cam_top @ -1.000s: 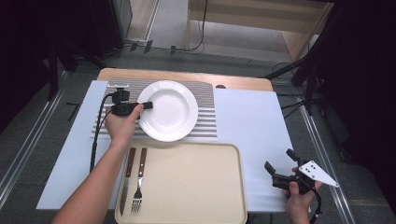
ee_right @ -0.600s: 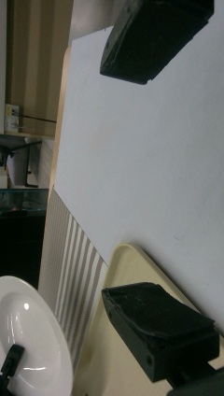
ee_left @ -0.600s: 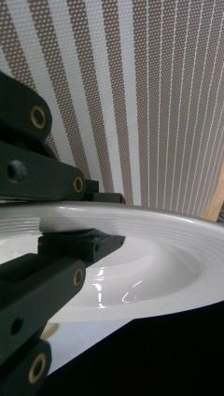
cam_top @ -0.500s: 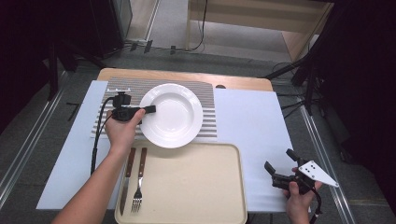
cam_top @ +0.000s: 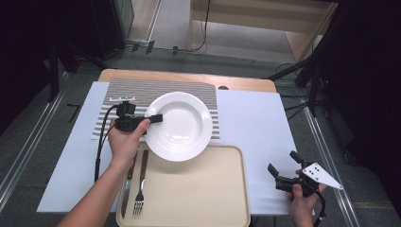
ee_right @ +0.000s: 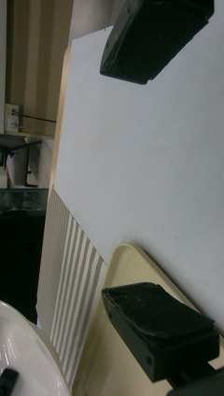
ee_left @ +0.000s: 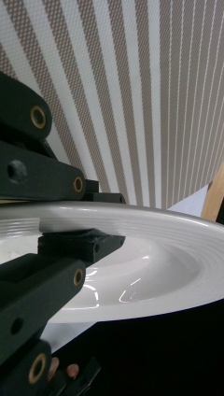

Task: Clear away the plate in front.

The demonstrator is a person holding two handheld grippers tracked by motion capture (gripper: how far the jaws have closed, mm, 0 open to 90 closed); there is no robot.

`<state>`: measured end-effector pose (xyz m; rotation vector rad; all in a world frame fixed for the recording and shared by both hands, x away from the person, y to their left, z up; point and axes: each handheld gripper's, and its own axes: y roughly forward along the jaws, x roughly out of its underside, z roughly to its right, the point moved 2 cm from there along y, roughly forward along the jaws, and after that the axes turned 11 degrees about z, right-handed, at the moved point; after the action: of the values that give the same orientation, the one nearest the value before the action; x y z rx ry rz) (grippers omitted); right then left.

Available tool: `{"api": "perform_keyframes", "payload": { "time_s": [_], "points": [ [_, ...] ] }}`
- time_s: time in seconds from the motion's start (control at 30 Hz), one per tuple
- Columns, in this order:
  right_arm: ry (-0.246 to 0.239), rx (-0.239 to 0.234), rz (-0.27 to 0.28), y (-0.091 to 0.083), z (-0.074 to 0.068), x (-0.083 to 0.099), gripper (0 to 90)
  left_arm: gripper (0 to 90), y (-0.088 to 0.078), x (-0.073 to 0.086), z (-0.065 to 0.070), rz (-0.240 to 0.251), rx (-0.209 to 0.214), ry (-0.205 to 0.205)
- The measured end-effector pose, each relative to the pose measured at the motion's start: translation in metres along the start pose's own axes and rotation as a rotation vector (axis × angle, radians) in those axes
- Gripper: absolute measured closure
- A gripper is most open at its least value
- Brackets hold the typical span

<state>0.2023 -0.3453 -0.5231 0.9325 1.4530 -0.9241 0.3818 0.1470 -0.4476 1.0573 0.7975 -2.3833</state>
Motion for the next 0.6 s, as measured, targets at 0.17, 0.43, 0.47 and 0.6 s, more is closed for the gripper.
{"api": "perform_keyframes", "payload": {
  "time_s": [0.17, 0.43, 0.47, 0.6],
  "points": [
    [-0.001, 0.0, -0.001, 0.0, 0.0, 0.0, 0.0, 81.9, -0.002, 0.01, 0.009, -0.021, 0.009, 0.022],
    [-0.001, -0.001, 0.0, 0.0, 0.0, 0.0, 0.0, 81.9, -0.008, 0.03, 0.015, -0.03, 0.037, 0.011],
    [-0.002, -0.001, 0.0, 0.0, -0.001, 0.0, 0.0, 81.9, -0.009, 0.032, 0.015, -0.035, 0.04, 0.012],
    [-0.002, 0.0, -0.001, 0.0, -0.001, 0.0, 0.0, 81.9, -0.012, 0.042, 0.016, -0.045, 0.052, 0.0]
  ]
}}
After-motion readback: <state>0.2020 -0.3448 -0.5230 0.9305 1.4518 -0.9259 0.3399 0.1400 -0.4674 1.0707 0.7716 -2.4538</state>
